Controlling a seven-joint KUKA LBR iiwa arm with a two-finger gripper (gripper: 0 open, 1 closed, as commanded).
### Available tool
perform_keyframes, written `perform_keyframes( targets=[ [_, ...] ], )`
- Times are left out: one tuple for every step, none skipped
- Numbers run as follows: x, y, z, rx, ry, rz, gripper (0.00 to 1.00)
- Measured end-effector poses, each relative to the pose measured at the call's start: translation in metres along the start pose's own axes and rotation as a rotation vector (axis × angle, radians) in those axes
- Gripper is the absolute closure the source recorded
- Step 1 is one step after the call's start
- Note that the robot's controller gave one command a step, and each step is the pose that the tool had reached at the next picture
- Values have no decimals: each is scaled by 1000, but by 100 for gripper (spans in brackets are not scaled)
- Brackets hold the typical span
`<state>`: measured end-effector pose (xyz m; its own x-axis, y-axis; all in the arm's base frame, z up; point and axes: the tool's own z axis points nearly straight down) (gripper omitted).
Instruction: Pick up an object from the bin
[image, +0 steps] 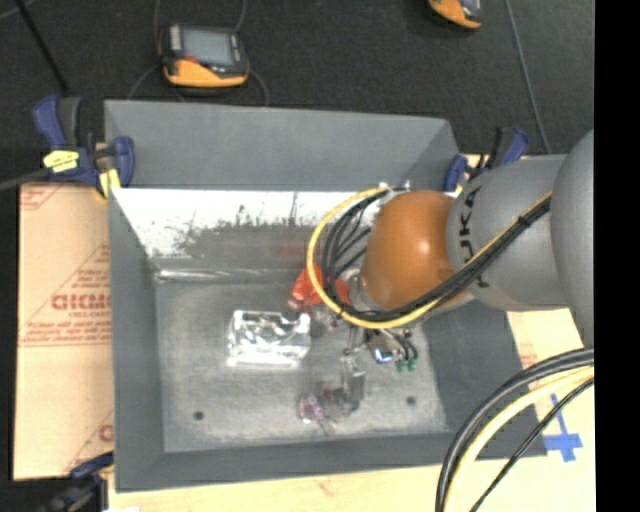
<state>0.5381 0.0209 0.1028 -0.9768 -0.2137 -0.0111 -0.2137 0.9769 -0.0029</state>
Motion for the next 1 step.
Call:
perform_keyframes(
  targets=[
    [48, 9, -1, -3, 13, -48, 0]
  ],
)
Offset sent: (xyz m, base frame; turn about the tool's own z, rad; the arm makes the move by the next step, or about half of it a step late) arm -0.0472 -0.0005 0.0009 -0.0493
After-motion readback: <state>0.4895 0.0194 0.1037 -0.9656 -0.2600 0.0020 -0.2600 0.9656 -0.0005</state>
